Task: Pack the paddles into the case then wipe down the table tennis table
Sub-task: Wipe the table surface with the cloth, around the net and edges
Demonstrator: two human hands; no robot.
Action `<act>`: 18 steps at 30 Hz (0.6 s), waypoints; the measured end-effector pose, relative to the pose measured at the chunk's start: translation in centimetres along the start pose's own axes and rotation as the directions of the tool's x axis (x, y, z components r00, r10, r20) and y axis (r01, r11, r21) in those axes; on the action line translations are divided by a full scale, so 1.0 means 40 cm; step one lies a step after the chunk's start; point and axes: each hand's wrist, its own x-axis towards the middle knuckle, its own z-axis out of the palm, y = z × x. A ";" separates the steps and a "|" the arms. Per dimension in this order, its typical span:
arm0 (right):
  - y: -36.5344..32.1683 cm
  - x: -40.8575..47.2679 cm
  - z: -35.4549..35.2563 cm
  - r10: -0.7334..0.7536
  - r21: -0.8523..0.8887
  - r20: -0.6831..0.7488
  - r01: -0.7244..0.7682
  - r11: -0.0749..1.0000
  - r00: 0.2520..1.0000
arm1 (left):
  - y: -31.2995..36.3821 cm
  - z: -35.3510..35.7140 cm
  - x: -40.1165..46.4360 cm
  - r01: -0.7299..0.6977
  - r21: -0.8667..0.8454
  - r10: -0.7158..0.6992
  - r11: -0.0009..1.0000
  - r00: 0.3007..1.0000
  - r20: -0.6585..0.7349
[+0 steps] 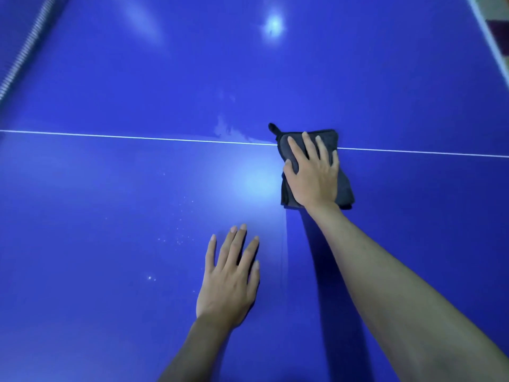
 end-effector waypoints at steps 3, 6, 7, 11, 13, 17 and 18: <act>0.000 -0.014 -0.001 -0.001 0.018 -0.004 0.001 1.000 1.000 | 0.002 -0.002 0.001 -0.011 0.016 0.010 1.000 1.000 0.012; -0.010 -0.068 -0.004 -0.007 0.012 0.000 0.007 1.000 1.000 | 0.004 -0.003 0.001 -0.004 0.005 0.004 1.000 1.000 0.000; -0.014 -0.096 -0.005 -0.007 0.010 0.001 0.007 1.000 1.000 | 0.003 -0.003 0.000 -0.001 -0.008 0.001 1.000 1.000 -0.009; -0.044 -0.248 -0.013 -0.050 -0.006 -0.019 0.050 0.999 0.999 | 0.004 -0.002 0.002 -0.006 -0.043 0.003 0.999 0.997 -0.073; -0.068 -0.343 -0.020 -0.048 -0.003 -0.029 0.048 0.999 0.998 | 0.002 0.001 0.000 -0.013 -0.050 0.009 0.999 0.996 -0.091; -0.141 -0.536 -0.037 -0.008 -0.013 -0.032 0.007 1.000 0.999 | -0.007 -0.009 -0.006 -0.113 -0.059 0.103 0.992 0.984 -0.147; -0.160 -0.588 -0.044 0.003 -0.018 -0.024 -0.003 1.000 1.000 | -0.011 -0.016 -0.018 -0.115 -0.094 0.096 0.989 0.978 -0.187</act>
